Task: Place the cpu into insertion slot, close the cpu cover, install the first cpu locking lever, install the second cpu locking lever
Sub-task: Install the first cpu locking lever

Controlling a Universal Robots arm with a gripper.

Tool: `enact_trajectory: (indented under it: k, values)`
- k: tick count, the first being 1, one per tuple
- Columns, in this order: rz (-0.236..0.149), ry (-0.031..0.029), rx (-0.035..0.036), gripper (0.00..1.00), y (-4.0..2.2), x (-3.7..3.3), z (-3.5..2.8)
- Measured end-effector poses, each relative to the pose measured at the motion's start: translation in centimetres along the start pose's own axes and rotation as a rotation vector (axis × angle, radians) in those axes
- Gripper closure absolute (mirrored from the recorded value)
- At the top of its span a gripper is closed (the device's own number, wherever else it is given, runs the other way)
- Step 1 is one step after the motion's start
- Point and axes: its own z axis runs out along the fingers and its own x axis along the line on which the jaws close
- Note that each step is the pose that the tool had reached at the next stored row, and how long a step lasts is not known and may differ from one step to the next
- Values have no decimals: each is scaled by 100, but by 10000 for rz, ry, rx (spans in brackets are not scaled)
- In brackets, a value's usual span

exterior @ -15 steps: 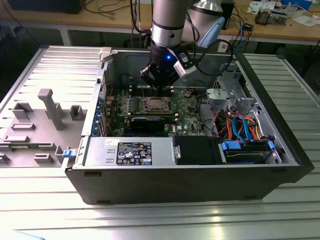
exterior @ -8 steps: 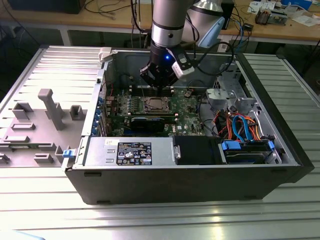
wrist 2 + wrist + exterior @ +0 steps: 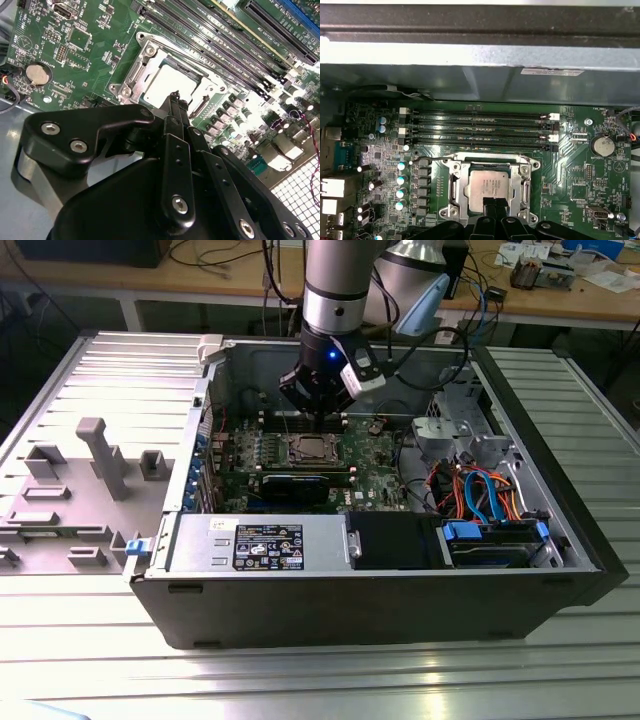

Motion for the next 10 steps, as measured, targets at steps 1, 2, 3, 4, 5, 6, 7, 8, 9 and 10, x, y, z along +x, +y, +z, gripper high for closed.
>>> enact_trajectory:
  k: [1,2,3,4,5,6,7,8,9,10]
  values:
    - [1,0,0,89,0,0,0]
    - [2,0,1,89,0,0,0]
    - [2,0,1,89,0,1,0]
    - [2,0,0,89,0,4,0]
    - [2,-1,1,89,0,12,1]
    - [2,-2,2,89,0,21,-2]
    - [1,-5,0,89,1,22,-3]
    - [1,-5,1,89,0,25,-7]
    - [1,-6,1,89,1,26,-11]
    - [2,-7,1,89,1,29,-15]
